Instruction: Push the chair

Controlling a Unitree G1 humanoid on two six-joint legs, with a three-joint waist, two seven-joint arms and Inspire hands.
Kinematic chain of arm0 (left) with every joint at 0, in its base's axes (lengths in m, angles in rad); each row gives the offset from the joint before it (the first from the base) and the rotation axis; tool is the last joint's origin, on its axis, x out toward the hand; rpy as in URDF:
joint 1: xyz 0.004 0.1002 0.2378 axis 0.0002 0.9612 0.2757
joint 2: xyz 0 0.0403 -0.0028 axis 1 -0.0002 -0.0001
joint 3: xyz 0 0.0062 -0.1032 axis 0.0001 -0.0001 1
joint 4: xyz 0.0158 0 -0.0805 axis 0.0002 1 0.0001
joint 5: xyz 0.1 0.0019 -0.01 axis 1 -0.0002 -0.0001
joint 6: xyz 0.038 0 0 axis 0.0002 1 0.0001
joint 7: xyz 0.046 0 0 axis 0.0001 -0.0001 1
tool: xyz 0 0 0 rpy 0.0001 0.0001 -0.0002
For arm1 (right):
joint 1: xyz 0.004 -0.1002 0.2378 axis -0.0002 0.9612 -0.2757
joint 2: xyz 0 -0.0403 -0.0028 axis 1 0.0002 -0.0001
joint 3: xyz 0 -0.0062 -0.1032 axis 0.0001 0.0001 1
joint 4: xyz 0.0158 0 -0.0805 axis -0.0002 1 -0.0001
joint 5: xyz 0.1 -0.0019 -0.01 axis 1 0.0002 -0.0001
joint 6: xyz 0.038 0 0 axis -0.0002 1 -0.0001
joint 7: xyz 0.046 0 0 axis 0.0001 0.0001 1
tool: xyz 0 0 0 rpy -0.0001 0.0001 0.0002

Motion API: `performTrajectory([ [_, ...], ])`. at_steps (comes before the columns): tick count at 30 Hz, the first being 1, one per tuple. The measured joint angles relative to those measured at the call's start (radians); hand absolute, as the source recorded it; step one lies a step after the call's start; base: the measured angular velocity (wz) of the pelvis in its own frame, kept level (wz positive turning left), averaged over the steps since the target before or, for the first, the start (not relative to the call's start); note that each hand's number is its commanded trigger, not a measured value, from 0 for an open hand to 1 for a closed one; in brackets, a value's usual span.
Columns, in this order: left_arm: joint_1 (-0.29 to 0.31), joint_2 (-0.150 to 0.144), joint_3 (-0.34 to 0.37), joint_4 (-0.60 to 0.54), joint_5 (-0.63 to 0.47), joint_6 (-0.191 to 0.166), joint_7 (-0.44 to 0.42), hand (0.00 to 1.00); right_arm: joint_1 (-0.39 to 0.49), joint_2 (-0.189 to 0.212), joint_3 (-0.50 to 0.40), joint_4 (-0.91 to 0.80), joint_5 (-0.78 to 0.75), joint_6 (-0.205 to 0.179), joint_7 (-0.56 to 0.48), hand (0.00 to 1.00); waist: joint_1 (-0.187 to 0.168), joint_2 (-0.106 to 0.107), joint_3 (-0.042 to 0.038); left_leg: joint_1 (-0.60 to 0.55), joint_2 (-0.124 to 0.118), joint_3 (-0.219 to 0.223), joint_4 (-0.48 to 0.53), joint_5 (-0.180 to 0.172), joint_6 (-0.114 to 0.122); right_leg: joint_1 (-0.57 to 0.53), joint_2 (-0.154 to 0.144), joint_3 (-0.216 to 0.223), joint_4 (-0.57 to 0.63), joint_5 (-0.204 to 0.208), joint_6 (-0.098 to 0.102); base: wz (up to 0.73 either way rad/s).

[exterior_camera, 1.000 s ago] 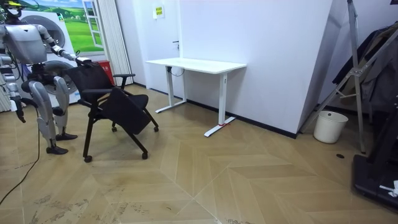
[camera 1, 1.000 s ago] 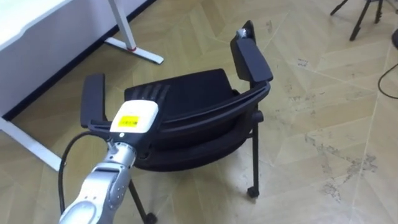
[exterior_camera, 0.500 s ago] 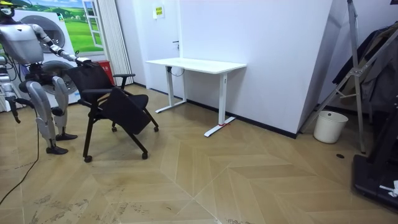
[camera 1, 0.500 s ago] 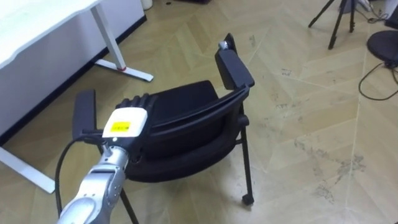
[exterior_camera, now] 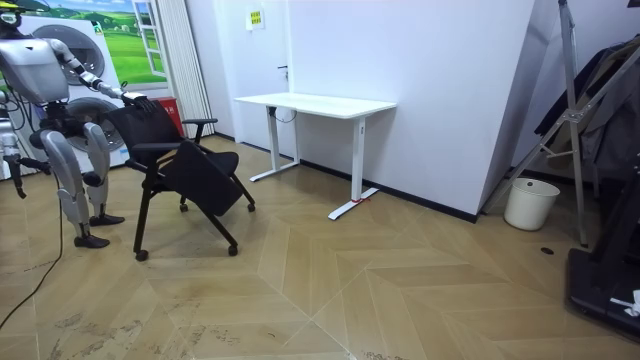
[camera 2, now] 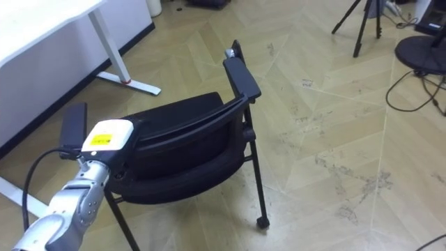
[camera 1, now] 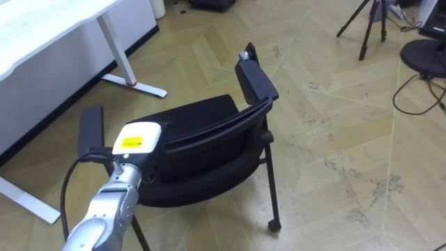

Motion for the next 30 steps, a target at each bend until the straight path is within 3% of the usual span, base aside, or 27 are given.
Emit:
performTrajectory([
  [9,-0.018,-0.012,0.030,0.014,-0.061,0.001,-0.011,1.00,0.000,-0.003,0.001,0.004,0.003,0.002,0.031,0.00,0.001,0.004,-0.0026,-0.003,0.000,-0.003,0.001,0.000,0.000,-0.003,0.001,0.001,0.005,0.000,-0.001,0.00],
  [11,-0.011,-0.012,0.031,0.003,-0.062,0.000,-0.003,1.00,-0.002,-0.003,0.001,-0.001,0.018,0.003,0.033,0.00,0.005,0.004,-0.0030,-0.004,0.000,-0.003,0.001,0.000,0.000,-0.005,0.001,0.000,0.009,0.000,-0.001,-0.02],
  [13,0.004,-0.011,0.031,-0.015,-0.061,0.000,0.012,1.00,-0.011,-0.003,0.001,-0.003,0.033,0.002,0.032,0.00,0.004,0.007,-0.0090,-0.013,0.000,-0.008,0.002,0.000,0.000,-0.014,0.000,-0.002,0.012,-0.002,-0.002,0.00],
  [20,0.028,-0.006,0.030,-0.063,-0.062,0.006,0.012,1.00,-0.021,-0.003,0.001,-0.003,0.098,0.001,0.019,0.00,0.002,0.006,-0.0093,-0.021,0.001,-0.024,0.002,0.000,0.000,-0.016,-0.001,-0.014,0.013,-0.004,-0.004,0.04],
  [26,0.038,0.006,0.028,-0.095,-0.062,0.008,0.006,1.00,-0.022,-0.003,0.000,-0.005,0.101,0.000,-0.003,0.00,0.001,-0.007,-0.0071,-0.025,0.001,-0.030,0.001,0.000,0.000,-0.016,-0.002,-0.020,0.011,-0.004,-0.004,0.03],
  [30,0.046,0.024,0.020,-0.129,-0.057,0.023,-0.008,1.00,-0.022,-0.004,-0.002,-0.017,0.110,0.001,-0.028,0.00,0.000,-0.028,-0.0063,-0.027,0.002,-0.032,0.001,0.000,0.000,-0.015,-0.002,-0.026,0.009,-0.005,-0.004,0.02],
])
